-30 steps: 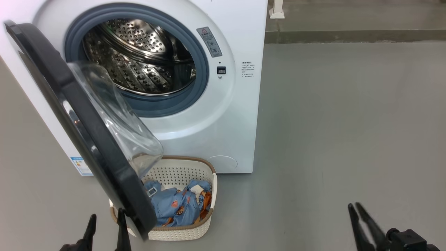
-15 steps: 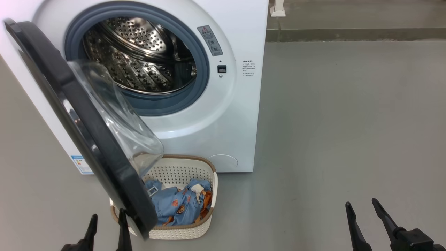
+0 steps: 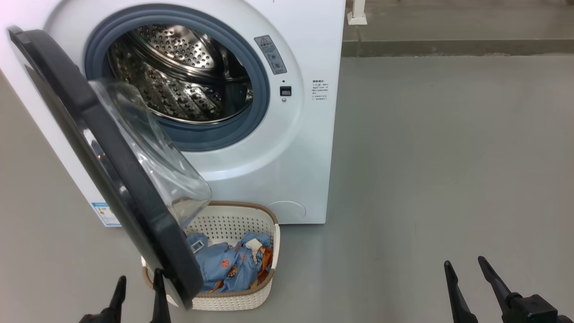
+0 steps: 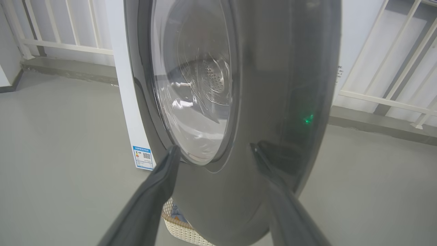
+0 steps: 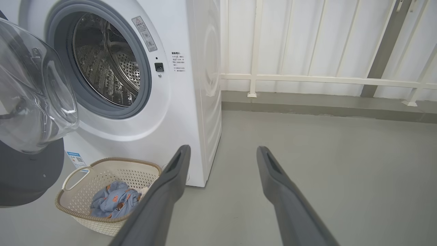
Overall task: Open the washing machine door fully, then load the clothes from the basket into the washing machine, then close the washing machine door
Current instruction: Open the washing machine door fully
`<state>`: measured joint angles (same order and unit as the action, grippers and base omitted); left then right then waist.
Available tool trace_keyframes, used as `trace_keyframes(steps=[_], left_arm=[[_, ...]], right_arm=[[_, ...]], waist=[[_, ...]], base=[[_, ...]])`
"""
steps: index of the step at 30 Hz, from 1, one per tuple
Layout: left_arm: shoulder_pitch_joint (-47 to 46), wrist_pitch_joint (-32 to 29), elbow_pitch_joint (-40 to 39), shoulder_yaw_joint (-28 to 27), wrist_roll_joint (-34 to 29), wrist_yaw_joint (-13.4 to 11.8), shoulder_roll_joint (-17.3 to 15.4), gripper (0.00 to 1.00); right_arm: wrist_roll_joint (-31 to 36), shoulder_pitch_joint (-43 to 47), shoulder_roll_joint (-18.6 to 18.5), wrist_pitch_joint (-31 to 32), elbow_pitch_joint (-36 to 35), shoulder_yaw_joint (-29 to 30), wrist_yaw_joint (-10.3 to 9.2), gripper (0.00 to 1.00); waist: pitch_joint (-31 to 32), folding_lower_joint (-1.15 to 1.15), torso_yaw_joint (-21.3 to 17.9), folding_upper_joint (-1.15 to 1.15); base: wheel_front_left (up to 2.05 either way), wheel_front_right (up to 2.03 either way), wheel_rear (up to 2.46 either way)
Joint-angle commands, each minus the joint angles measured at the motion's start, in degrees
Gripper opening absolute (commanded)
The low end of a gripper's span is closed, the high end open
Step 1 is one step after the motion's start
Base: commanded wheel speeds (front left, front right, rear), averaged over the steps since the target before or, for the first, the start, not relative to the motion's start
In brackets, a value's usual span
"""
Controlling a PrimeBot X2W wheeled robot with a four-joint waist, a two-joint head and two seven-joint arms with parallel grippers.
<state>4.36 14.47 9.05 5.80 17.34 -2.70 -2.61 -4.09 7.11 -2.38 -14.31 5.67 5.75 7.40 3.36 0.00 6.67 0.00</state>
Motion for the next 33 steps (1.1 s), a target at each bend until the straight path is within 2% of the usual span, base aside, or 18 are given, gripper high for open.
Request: trace_keyframes(steps=[1,25,26,27,28,33], left_arm=[[-2.3,0.5,-1.5,-1.6,-0.6,0.1,-0.3,1.0],[-2.2,0.5,-1.4,-1.5,-0.6,0.1,-0.3,1.0],[-2.2,0.5,-1.4,-1.5,-0.6,0.1,-0.3,0.85],[-2.2,0.5,-1.4,-1.5,-0.5,0.2,-0.3,0.18],[-2.1,0.5,-1.3,-1.5,-0.3,0.2,-0.3,0.0],[-2.0,0.5,-1.6,-2.0,0.0,0.6,-0.3,0.0]], right_arm=[[-0.5,-1.5,-0.5,-0.7,-1.2,-1.6,0.09,1.0],[-0.1,-1.4,-0.5,-0.7,-0.7,-1.5,0.09,1.0],[-0.1,-1.4,-0.5,-0.7,-0.7,-1.5,0.09,1.0],[0.0,-1.4,-0.5,-0.7,-0.7,-1.6,0.09,1.0],[0.1,-1.4,-0.5,-0.7,-0.7,-1.6,0.09,1.0],[0.3,-1.3,-0.5,-0.7,-0.5,-1.7,0.09,1.0]], waist=[[0.0,0.0,-0.1,0.0],[-0.1,0.0,0.4,0.0],[-0.1,0.0,0.4,0.0],[0.0,0.0,0.5,0.0],[0.0,0.0,0.5,0.0],[0.2,0.0,0.6,0.0]], base=[[0.0,0.0,0.0],[0.0,0.0,0.0],[0.0,0.0,0.0],[0.0,0.0,0.0],[0.0,0.0,0.0],[0.0,0.0,0.0]])
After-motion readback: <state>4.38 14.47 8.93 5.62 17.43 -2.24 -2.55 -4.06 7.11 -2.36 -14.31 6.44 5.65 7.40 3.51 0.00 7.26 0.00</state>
